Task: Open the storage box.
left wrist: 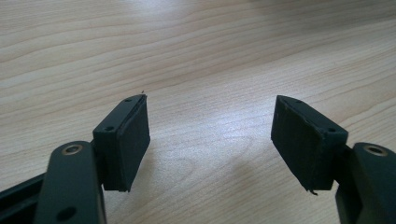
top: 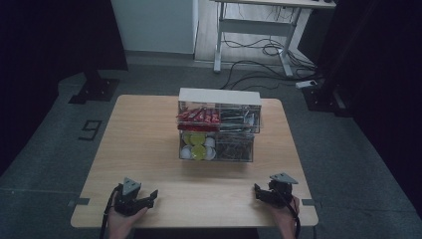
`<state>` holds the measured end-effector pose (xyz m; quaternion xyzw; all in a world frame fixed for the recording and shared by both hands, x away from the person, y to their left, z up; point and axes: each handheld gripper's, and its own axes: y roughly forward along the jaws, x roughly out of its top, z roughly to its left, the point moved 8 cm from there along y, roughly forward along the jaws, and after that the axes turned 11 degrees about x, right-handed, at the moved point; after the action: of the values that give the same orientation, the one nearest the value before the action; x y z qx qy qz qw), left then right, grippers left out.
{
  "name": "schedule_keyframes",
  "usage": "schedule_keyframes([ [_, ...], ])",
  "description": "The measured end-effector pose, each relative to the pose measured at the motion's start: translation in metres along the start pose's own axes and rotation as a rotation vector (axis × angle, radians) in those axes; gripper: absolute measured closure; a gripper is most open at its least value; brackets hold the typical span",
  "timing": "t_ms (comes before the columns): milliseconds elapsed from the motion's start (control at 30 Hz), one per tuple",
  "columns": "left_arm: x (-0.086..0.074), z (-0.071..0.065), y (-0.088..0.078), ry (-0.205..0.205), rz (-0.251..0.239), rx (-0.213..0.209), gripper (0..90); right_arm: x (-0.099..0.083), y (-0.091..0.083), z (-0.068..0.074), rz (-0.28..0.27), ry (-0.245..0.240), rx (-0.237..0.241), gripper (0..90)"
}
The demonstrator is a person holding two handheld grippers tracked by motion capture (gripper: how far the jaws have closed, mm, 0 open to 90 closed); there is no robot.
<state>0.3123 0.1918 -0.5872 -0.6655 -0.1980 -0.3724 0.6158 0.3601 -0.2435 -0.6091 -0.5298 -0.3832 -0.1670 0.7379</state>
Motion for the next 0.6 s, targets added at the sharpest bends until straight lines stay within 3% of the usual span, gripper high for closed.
schedule_keyframes([
  [233, 0.0000, -0.0014, -0.0007, 0.003, 0.000, -0.005, 27.9, 0.0002, 0.0002, -0.0002, 0.001, 0.003, 0.003, 14.3],
  [600, -0.0010, -0.0037, 0.0010, 0.004, 0.003, -0.012, 27.9, 0.0017, -0.0005, -0.0025, -0.013, 0.002, -0.003, 21.9],
])
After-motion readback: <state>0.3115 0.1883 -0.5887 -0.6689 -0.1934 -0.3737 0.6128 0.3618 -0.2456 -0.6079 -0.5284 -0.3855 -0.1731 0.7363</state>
